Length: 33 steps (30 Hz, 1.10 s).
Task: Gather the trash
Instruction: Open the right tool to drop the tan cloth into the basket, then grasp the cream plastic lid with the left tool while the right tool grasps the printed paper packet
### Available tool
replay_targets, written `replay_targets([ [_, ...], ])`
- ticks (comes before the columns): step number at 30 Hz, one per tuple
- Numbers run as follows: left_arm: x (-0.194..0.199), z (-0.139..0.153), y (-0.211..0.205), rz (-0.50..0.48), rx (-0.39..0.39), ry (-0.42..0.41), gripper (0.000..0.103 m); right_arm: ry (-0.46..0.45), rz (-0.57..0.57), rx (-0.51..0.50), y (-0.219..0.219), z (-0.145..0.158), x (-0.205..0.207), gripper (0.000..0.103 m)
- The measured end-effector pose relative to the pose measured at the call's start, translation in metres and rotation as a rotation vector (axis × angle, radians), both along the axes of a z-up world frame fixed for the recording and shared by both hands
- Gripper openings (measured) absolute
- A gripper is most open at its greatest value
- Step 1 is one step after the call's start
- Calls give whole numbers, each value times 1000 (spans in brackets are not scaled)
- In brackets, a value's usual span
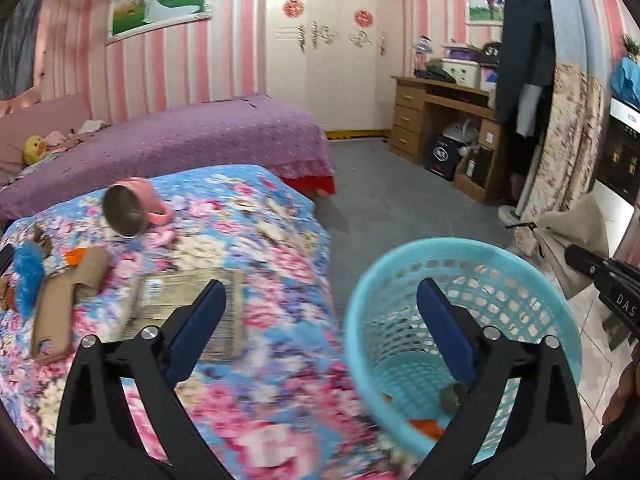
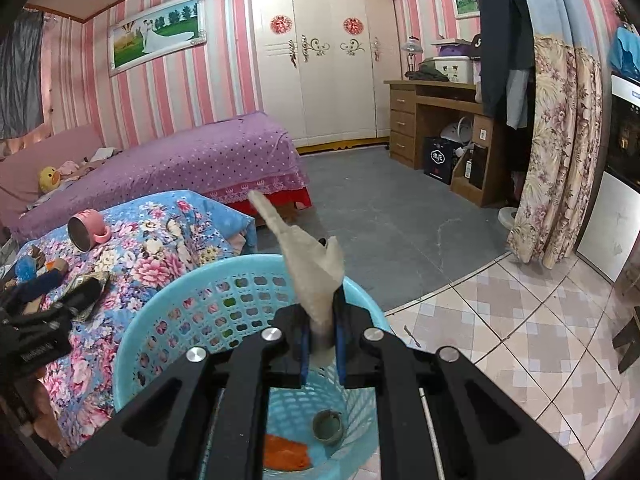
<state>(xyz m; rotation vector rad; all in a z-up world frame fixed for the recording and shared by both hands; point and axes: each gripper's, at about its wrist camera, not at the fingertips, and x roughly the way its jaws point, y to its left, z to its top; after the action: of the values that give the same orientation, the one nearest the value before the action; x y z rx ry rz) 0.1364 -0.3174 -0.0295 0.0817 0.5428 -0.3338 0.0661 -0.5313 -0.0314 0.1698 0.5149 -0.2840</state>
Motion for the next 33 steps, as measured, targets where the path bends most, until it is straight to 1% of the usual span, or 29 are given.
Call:
replay_targets([
  [2,-2,4,12,18,13,-17,97,-2,8,-2,7,1,3,10],
  [4,-4,7,24,40,20,-35,97,4,28,-8,17,1,8,10],
  [7,-5,12,43,56,12,-38,97,29,60,-26,34,-2,18,11],
  [11,-6,18,64,77,0,-37,97,75,76,-32,52,-10,29,15],
  [12,-7,19,70,81,-4,-36,97,92,79,-39,56,-13,33,29],
  [13,-8,20,76,86,-4,-38,97,108,78,-45,59,-15,36,39],
  [14,-8,22,82,94,1,-45,97,113,78,-47,62,-16,37,58],
  [15,-10,22,87,101,4,-49,97,115,76,-47,65,-17,38,64],
  [17,-11,25,100,110,8,-54,97,115,71,-47,69,-15,40,66],
  [18,-11,26,107,118,11,-57,97,116,70,-40,72,-15,41,74],
  [20,-11,28,121,132,12,-62,97,112,70,-31,77,-14,43,86],
  [21,-10,29,129,140,11,-62,97,111,69,-37,82,-13,45,87],
  [24,-6,32,152,161,4,-54,97,110,58,-75,97,-10,50,96],
  [28,-2,33,182,204,15,-65,97,89,62,-89,115,-2,57,98],
  [33,5,28,221,268,24,-65,97,68,84,-104,141,2,70,98],
])
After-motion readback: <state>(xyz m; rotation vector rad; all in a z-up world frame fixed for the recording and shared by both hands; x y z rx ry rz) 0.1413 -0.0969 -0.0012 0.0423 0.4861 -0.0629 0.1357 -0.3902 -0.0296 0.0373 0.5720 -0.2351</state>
